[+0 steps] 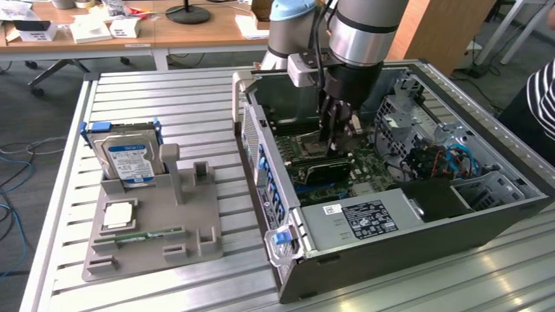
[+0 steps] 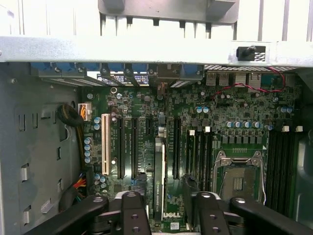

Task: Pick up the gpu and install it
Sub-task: 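Press down on the gpu until it lock into place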

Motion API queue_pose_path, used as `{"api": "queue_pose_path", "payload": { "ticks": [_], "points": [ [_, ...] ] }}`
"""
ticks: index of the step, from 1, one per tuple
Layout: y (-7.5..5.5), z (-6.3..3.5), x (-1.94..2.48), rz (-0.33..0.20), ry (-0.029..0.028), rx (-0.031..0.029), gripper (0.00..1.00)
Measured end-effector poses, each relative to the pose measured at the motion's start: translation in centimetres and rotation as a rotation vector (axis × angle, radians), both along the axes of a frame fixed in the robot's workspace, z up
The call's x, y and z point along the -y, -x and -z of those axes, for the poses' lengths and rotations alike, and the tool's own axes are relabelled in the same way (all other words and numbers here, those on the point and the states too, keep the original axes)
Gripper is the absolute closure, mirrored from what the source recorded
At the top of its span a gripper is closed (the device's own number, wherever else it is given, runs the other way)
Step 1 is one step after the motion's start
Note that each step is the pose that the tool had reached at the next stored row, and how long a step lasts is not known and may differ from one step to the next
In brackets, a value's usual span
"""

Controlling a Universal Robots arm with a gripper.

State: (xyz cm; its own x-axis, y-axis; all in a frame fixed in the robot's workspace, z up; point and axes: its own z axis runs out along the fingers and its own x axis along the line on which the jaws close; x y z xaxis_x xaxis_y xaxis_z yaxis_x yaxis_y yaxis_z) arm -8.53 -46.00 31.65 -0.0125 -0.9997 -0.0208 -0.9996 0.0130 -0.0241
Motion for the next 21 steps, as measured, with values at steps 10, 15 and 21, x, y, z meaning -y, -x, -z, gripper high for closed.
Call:
{"api": "queue_pose_path", "payload": {
  "ticks": [10,15,21],
  "points": [
    [0.0,0.0,0.0,0.0,0.0,0.0,0.89],
    [0.0,0.0,0.0,0.0,0.0,0.0,0.89],
    [0.01,0.03,-0.29,0.0,0.0002,-0.0001,0.89]
  ]
}}
